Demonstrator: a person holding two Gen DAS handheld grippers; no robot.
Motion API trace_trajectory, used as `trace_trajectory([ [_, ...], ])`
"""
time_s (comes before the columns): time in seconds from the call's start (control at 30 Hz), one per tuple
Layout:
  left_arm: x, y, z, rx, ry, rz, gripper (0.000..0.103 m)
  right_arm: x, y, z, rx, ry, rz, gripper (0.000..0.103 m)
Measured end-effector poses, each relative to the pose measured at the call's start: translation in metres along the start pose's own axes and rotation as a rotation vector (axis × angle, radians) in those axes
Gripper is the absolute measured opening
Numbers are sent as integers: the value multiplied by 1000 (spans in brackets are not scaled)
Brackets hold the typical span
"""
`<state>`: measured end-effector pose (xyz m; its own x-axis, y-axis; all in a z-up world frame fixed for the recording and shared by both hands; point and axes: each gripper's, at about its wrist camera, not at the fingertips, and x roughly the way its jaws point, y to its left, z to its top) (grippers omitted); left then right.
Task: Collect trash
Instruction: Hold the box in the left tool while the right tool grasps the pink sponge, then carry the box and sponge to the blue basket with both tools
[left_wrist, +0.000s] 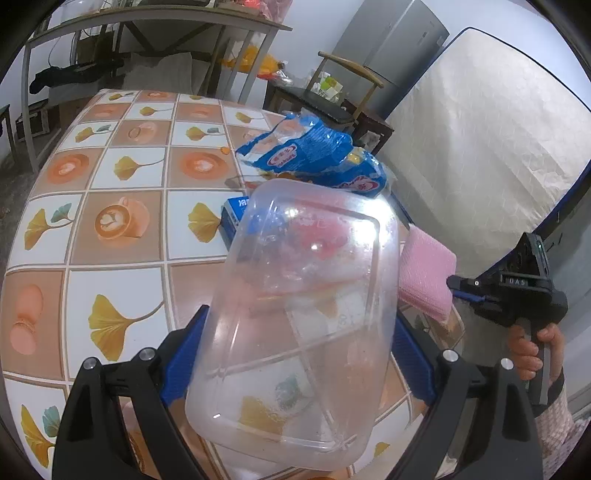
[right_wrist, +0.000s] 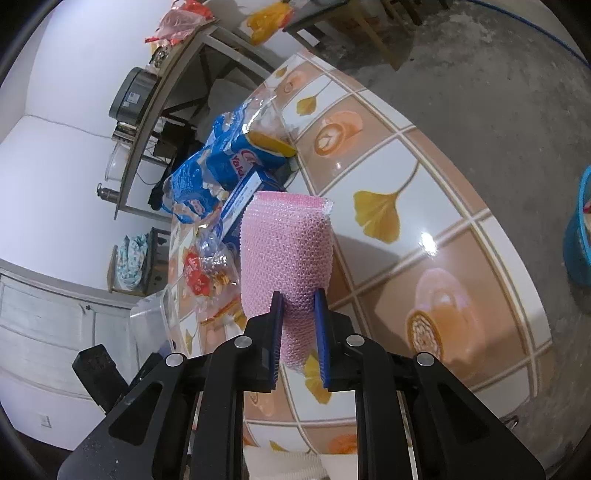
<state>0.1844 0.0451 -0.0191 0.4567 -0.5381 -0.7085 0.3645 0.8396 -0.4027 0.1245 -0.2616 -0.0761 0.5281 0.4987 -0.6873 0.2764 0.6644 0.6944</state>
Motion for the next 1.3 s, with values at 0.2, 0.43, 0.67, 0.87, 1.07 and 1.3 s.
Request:
trace_trajectory([
  [0.2, -10, -9, 2, 7, -21, -2, 89, -9, -2, -4, -4, -10, 28, 15],
  [0.43, -22, -29, 5, 12, -45, -27, 89, -24, -11, -7, 12, -26, 97, 14],
  [0.67, -20, -74, 16, 71, -48, -78, 89, -49, -33, -11, 42, -79, 169, 14],
  [0.87, 3, -135, 29, 169, -15, -142, 89, -85, -72, -17, 98, -162, 196, 14],
  [1.07, 53, -224, 39, 300, 48, -238, 89, -142, -141, -27, 209, -301, 138, 14],
  [1.3, 148, -336, 31, 369, 214, -355, 89, -211, -242, -54, 410, -485, -41, 14],
])
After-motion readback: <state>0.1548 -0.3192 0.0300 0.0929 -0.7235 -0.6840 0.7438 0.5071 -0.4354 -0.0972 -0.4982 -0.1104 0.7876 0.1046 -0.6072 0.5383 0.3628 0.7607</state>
